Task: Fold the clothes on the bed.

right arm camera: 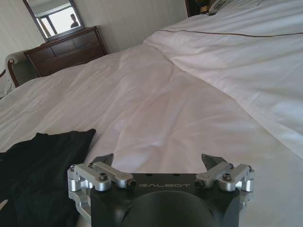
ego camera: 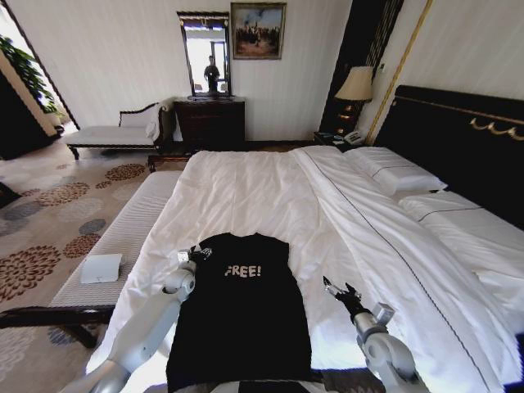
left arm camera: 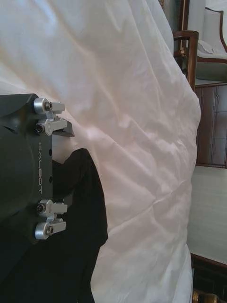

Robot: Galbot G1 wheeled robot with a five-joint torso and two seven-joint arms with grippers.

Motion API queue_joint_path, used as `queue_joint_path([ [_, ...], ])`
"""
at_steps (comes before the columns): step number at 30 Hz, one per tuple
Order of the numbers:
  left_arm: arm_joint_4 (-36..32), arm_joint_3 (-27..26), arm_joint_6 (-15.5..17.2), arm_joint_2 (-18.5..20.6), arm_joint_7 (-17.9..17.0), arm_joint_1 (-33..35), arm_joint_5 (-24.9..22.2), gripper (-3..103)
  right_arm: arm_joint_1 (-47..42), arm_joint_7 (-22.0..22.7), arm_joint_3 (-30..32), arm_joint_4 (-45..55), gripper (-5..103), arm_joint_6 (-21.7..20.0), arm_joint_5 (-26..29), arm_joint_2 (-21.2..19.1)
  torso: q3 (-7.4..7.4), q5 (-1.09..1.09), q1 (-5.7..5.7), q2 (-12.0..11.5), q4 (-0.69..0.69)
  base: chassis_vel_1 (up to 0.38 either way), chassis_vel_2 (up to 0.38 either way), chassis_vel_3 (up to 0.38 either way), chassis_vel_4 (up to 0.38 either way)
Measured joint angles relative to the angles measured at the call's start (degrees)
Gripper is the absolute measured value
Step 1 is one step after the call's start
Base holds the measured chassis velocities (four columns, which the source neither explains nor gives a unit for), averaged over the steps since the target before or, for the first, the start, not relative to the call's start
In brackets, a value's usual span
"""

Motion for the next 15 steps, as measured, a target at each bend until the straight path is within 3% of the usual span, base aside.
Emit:
queue_joint_path([
  [3,1.09,0.21,0.01,-0.5,0.06,-1.01,-0.04,58,-0.02,0.0,0.02,-0.01,100,0.0,0.03,0.02,0.0,0.0,0.0,0.0,-0.01,0.0,0.0,0.0,0.0],
  [4,2.18,0.4,0.14,-0.87,0.09,-1.93,-0.14,46,-0.14,0.0,0.16,-0.1,100,0.0,0.05,0.08,0.0,0.0,0.0,0.0,-0.02,0.0,0.0,0.0,0.0],
  [6,3.06,0.51,0.22,-1.11,0.12,-2.51,-0.17,46,-0.22,0.0,0.28,-0.12,100,0.0,0.09,0.13,0.0,0.0,0.0,0.0,-0.02,0.0,0.0,0.0,0.0],
  [10,5.63,0.66,0.35,-1.79,0.31,-3.85,-0.2,25,-0.45,-0.01,0.64,-0.12,100,0.01,0.2,0.17,0.0,0.0,0.0,0.0,-0.02,0.0,0.0,0.0,0.0],
  [12,6.01,0.66,0.35,-1.86,0.33,-3.94,-0.16,25,-0.45,-0.01,0.68,-0.12,100,0.01,0.21,0.14,0.0,0.0,0.0,0.0,-0.02,0.0,0.0,0.0,0.0],
  [15,6.41,0.66,0.22,-1.85,0.37,-3.96,0.31,9,-0.25,-0.02,0.68,-0.2,100,0.01,0.37,-0.09,0.0,0.0,-0.01,0.0,-0.02,0.0,0.0,0.0,0.0],
])
